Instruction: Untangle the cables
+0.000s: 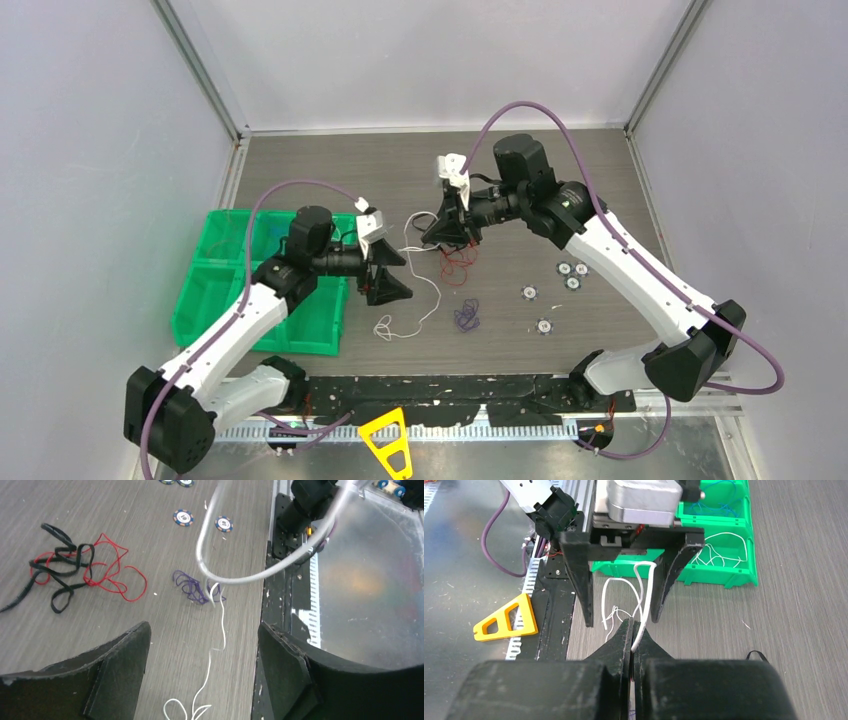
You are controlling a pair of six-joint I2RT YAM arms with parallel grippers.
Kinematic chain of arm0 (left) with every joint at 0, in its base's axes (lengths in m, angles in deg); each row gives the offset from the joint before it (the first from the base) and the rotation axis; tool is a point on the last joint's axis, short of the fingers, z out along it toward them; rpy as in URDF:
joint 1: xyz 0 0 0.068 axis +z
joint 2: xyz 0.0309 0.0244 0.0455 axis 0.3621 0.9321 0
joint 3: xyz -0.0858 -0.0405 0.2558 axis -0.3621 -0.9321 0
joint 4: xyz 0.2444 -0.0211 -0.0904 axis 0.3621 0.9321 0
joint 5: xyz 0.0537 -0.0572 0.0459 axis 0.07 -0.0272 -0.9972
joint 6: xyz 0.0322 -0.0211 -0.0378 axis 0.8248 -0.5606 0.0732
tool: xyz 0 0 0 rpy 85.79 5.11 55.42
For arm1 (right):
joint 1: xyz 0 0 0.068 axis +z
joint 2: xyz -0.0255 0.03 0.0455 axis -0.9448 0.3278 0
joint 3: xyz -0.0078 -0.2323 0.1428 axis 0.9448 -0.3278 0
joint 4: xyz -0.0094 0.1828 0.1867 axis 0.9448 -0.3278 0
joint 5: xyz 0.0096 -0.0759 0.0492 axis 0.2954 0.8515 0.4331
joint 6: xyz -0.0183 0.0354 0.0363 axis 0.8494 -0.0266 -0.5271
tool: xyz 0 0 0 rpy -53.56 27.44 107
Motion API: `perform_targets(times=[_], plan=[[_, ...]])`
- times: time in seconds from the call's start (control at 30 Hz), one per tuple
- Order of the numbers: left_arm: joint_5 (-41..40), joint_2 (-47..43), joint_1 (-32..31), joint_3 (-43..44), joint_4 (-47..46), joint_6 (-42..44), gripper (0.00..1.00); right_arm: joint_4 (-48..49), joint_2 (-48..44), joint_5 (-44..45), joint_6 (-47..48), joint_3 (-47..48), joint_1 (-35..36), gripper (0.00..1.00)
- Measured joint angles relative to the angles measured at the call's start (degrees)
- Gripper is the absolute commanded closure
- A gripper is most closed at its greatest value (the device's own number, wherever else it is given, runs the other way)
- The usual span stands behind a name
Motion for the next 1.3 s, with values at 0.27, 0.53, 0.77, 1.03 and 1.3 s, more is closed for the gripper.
perform_targets(times=[0.27,0.53,0.77,1.03,1.3], plan=[[-4.0,0.0,-2.8,-9.6,-20.2,-13.0,0.35,0.5,0.0,0.0,-2.7,0.7,-0.5,0.95],[-8.8,0.0,-3.7,-10.6,-31.8,-23.7,1.00,2.1,0.0,0.0,-4.9,1.3,-2.2,0.95],[-9.0,-5.3,1.9,-7.3,-27.8,-26.2,1.00,0.4,-2.8,0.2,-2.7,0.9,-10.3,0.95],[-10.2,-7.8,4.9,10.9,-24.3,-27.5,1.00,-4.5,-4.2,3.3,6.0,-10.8,-9.4,0.95],[-12.8,-3.0,5.6,19.5,-21.1,-31.2,1.00,-1.0,3.0,8.0,3.2,-12.2,6.3,0.54]])
